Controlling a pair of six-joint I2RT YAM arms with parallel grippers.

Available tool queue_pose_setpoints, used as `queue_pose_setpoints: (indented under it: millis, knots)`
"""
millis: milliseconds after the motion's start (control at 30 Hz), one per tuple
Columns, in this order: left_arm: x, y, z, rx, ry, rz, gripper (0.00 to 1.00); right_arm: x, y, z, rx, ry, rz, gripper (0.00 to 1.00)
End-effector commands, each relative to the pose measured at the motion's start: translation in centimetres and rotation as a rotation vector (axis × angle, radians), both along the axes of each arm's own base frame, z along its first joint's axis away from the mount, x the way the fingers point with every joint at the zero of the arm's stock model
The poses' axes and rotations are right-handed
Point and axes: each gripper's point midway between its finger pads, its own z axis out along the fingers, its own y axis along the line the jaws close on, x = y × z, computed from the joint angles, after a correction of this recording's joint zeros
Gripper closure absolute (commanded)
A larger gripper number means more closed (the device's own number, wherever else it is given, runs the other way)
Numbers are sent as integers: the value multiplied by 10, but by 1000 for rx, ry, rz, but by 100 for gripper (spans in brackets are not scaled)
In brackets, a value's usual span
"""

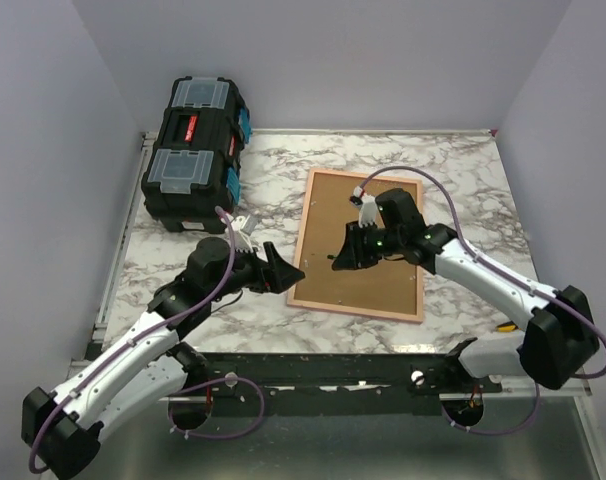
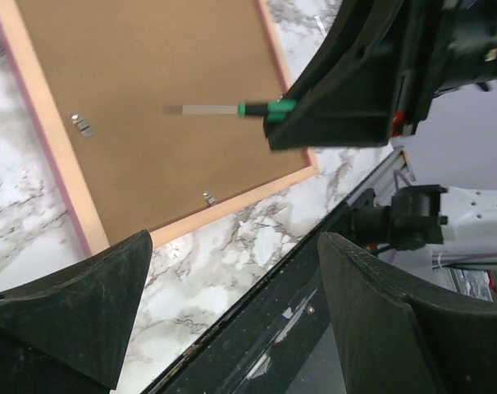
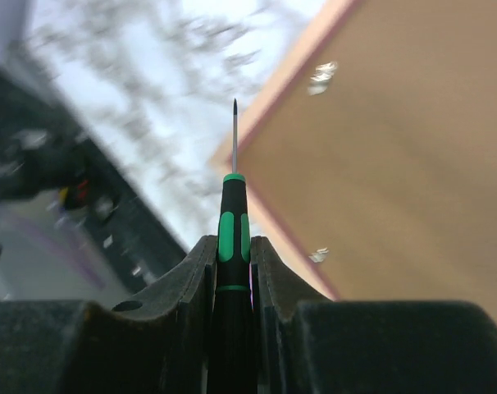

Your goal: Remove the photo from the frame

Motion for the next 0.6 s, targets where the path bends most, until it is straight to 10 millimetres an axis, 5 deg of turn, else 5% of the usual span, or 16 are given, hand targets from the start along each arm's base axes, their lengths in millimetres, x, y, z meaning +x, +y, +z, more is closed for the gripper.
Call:
queue_pose_setpoints:
  millis: [0, 333, 567]
  knots:
    - [-22, 3, 31, -13, -121, -123, 14, -72, 28, 41, 350, 58, 344, 99]
    - [-91, -15, 35, -6, -127, -510, 10, -151, 50, 54, 458, 112, 676, 99]
    - [-144, -27, 37, -64, -94, -768, 32, -173, 57, 59, 478, 99, 770, 99]
